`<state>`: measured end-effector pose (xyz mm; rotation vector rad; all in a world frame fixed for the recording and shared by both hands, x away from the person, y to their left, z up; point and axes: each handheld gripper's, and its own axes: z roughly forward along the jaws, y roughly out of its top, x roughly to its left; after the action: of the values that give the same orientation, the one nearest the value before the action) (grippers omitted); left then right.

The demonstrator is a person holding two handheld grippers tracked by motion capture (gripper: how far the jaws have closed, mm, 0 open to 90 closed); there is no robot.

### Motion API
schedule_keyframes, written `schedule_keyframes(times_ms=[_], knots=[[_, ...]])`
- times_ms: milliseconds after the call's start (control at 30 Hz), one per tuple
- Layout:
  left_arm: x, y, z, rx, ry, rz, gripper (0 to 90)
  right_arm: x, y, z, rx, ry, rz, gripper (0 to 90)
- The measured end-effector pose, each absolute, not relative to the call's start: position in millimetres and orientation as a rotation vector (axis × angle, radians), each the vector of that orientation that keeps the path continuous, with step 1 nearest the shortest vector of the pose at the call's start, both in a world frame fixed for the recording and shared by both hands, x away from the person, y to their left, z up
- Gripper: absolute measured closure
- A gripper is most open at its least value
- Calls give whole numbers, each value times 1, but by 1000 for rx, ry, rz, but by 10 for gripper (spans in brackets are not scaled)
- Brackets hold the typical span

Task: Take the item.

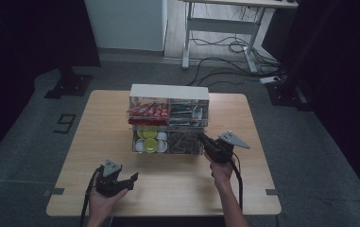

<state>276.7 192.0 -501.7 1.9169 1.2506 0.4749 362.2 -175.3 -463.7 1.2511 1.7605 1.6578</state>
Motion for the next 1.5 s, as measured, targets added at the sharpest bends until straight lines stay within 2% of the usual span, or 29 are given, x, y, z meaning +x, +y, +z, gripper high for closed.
schedule_keyframes(times_ms=[467,1500], knots=[[291,180,-485,1903,1234,494,273,361,-176,-463,1256,1758,1665,891],[324,164,-473,1895,1235,518,273,362,-177,-465,1270,1748,1683,891]])
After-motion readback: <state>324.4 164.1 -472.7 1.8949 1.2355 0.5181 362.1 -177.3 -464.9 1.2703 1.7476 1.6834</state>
